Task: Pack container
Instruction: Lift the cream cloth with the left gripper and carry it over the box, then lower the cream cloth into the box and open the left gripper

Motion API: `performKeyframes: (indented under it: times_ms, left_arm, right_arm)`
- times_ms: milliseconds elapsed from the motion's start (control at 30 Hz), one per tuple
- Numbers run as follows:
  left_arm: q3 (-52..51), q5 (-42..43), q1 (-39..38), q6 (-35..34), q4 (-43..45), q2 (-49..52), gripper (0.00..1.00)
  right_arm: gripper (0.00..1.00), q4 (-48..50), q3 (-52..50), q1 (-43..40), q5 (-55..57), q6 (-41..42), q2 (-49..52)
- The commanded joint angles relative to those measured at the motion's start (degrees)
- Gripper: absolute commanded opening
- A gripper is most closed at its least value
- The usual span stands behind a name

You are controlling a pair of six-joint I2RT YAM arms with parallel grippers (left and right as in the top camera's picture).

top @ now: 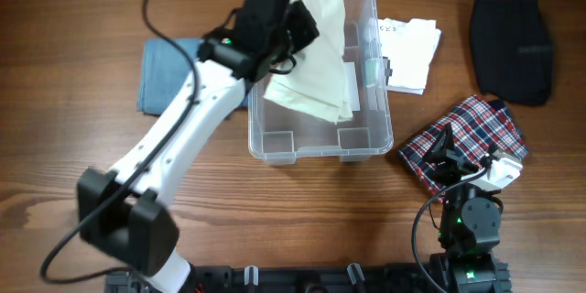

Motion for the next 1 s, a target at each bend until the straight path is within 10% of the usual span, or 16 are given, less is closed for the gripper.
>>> performKeyframes:
  times_ms: [0,967]
  left_arm:
    - [2.16,-0.33,-1.38,-1.6,2.82,1.64,0.04]
    - [-1.27,-6.71,-5.22,-10.51,-1.18,7.17,0.1]
  right_arm:
    - [1.0,0.2,-0.07,-0.2,0.57,-1.05,0.33]
    - [1.0,0.2,-0.07,-0.2,0.59,-1.03,0.33]
